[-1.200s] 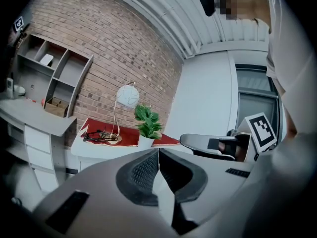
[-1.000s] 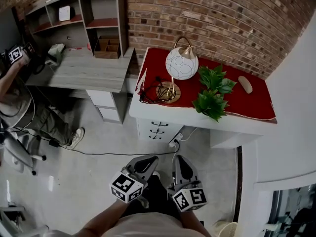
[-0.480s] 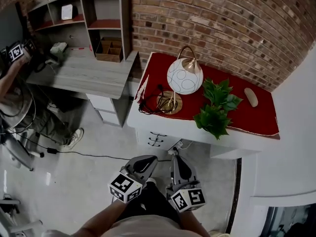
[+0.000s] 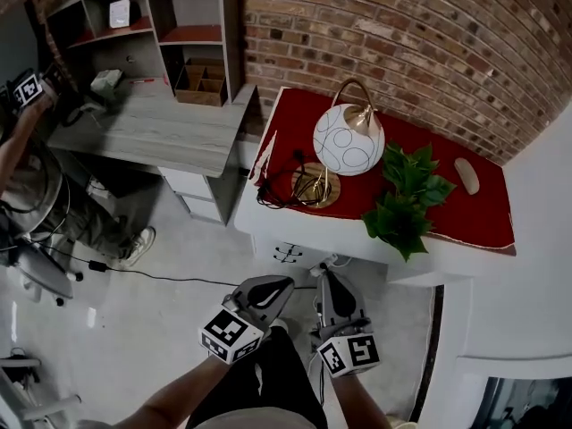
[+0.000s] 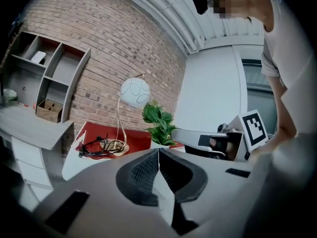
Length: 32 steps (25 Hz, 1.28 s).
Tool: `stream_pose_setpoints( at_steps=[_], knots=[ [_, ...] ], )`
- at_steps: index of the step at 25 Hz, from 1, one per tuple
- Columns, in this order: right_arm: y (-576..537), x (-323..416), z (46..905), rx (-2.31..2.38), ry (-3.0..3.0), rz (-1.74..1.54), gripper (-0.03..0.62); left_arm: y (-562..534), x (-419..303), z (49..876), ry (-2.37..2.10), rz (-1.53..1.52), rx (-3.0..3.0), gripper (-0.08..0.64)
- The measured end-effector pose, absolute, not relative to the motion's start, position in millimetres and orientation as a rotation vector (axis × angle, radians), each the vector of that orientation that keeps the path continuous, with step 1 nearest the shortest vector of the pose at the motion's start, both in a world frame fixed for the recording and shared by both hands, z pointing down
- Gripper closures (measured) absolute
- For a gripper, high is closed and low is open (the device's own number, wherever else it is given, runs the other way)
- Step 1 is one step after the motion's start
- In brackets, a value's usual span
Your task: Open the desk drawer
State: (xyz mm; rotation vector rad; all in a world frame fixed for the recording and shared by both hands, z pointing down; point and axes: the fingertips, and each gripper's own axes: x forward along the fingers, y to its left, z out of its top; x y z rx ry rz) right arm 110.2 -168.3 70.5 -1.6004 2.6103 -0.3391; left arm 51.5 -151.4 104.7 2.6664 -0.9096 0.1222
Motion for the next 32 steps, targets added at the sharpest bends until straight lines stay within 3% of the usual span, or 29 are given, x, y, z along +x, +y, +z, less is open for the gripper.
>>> stream_pose_setpoints(
  at_steps=[15,32],
  knots=[
    [-175.0,123.1,112.8,-1.663,2.608,-0.215,0.575,-149.5,48.5,166.3,-0.796,0.177,2.758,0.549],
    [-169.8,109.3,230.9,-1.624,2.621,-0.231,0.575,-153.1,26.1,294.3,-0.863,0.173,2.721,0.549]
  ],
)
